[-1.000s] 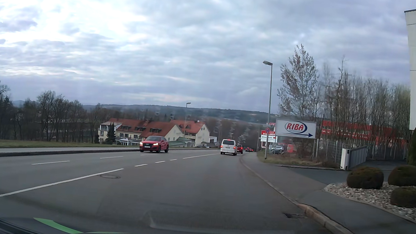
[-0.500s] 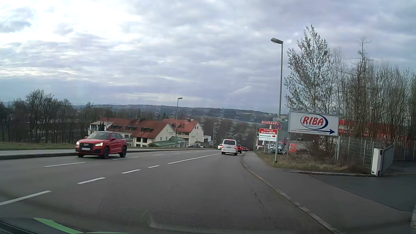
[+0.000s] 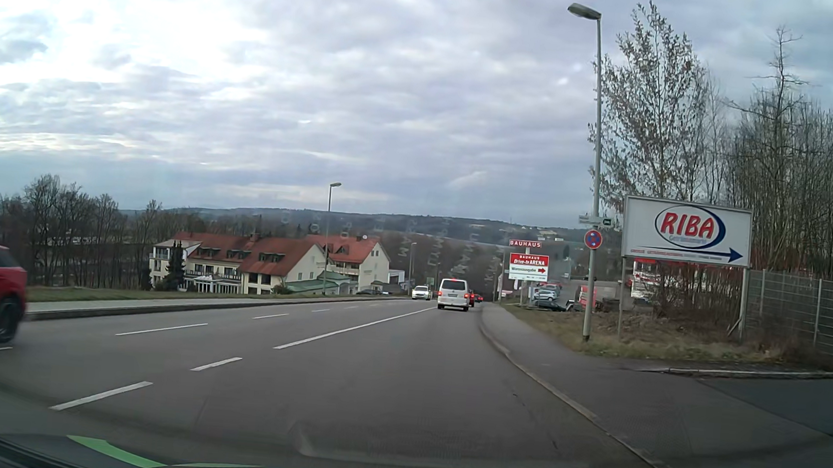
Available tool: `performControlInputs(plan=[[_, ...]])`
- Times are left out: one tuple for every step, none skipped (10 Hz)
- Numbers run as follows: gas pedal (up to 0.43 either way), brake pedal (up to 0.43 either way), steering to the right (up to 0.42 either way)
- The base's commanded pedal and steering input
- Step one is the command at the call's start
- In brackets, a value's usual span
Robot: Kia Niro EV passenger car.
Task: Follow the waypoints while adhering to traffic rules and regulations
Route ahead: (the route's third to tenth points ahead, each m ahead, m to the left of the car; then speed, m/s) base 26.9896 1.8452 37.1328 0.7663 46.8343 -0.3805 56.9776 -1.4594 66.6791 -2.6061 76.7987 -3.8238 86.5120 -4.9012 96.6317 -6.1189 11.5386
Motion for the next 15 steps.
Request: performControlInputs(plan=[[0.0, 0.006, 0.019], [0.0, 0.012, 0.019], [0.0, 0.024, 0.019], [0.0, 0.037, 0.019], [0.0, 0.049, 0.019], [0.0, 0.061, 0.018], [0.0, 0.073, 0.018], [0.0, 0.073, 0.018], [0.0, 0.079, 0.019], [0.0, 0.079, 0.019], [0.0, 0.085, 0.019], [0.0, 0.091, 0.019], [0.0, 0.098, 0.02], [0.0, 0.104, 0.02], [0.0, 0.116, 0.02]])
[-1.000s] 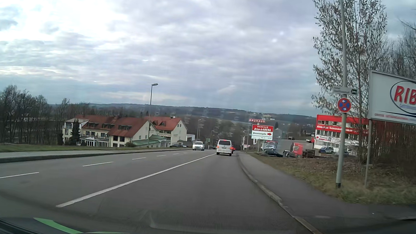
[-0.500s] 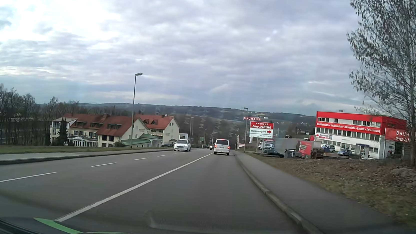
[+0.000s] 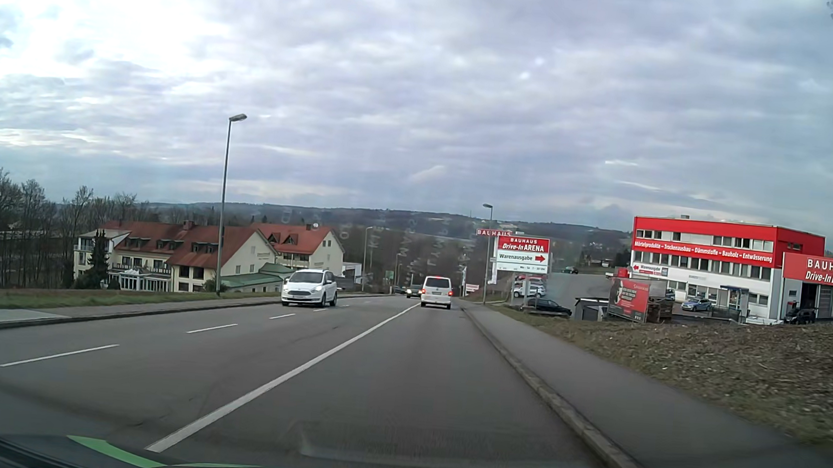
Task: Follow the waypoints while adhering to traffic rules and regulations
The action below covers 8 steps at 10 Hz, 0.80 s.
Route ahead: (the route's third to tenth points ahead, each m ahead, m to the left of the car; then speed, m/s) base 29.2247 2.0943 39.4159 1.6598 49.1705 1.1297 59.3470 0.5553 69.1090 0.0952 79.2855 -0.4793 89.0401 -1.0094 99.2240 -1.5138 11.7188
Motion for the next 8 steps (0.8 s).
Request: performControlInputs(plan=[[0.0, 0.122, 0.019], [0.0, 0.128, 0.019], [0.0, 0.128, 0.019], [0.0, 0.128, 0.019], [0.0, 0.134, 0.018], [0.0, 0.134, 0.016], [0.0, 0.134, 0.014], [0.0, 0.14, 0.013]])
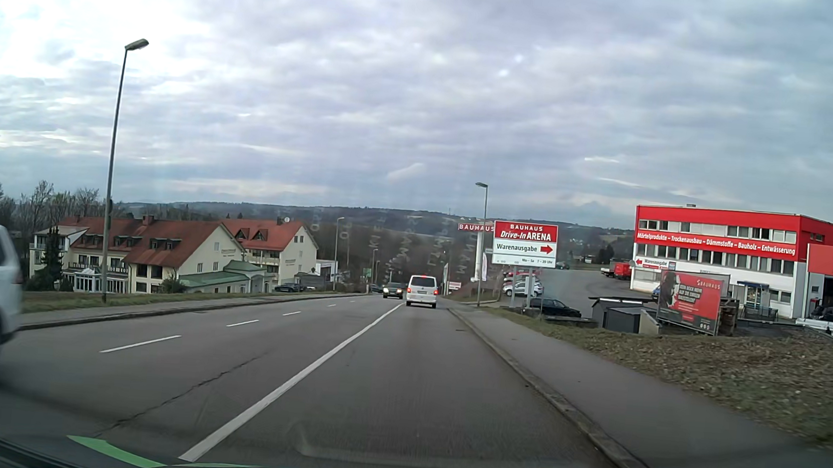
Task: Follow the waypoints while adhering to traffic rules and regulations
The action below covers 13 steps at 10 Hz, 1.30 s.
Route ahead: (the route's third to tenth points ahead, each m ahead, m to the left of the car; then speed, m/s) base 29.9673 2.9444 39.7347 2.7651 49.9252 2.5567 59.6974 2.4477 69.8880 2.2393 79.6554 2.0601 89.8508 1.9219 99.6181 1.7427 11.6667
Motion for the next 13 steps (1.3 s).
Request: performControlInputs(plan=[[0.0, 0.14, 0.012], [0.0, 0.14, 0.011], [0.0, 0.14, 0.01], [0.0, 0.14, 0.009], [0.0, 0.14, 0.009], [0.0, 0.14, 0.008], [0.0, 0.14, 0.007], [0.0, 0.134, 0.006], [0.0, 0.134, 0.005], [0.0, 0.128, 0.004], [0.0, 0.122, 0.003], [0.0, 0.122, 0.003], [0.0, 0.116, 0.002]])
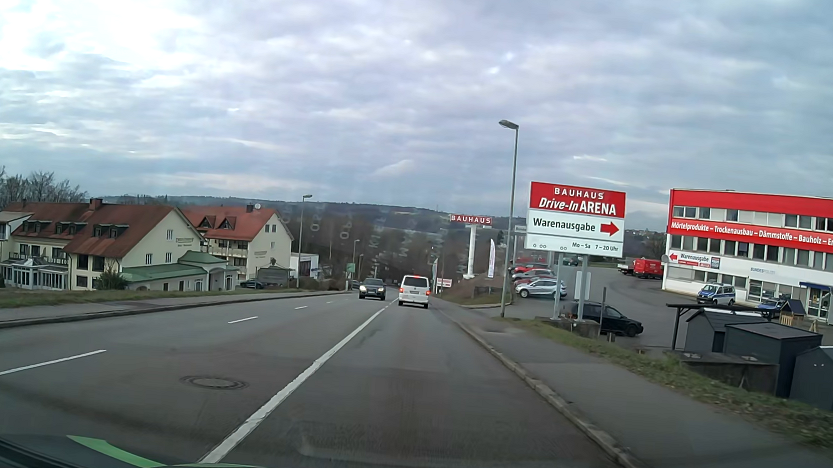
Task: Follow the waypoints while adhering to traffic rules and regulations
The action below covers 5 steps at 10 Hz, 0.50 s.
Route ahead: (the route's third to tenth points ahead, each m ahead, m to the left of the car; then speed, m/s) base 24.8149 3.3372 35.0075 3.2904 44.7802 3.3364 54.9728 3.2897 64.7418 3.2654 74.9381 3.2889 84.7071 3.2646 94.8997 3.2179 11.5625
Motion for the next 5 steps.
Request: performControlInputs(plan=[[0.0, 0.116, 0.001], [0.0, 0.11, 0.001], [0.0, 0.104, 0.001], [0.0, 0.104, 0.001], [0.0, 0.098, 0.001]])
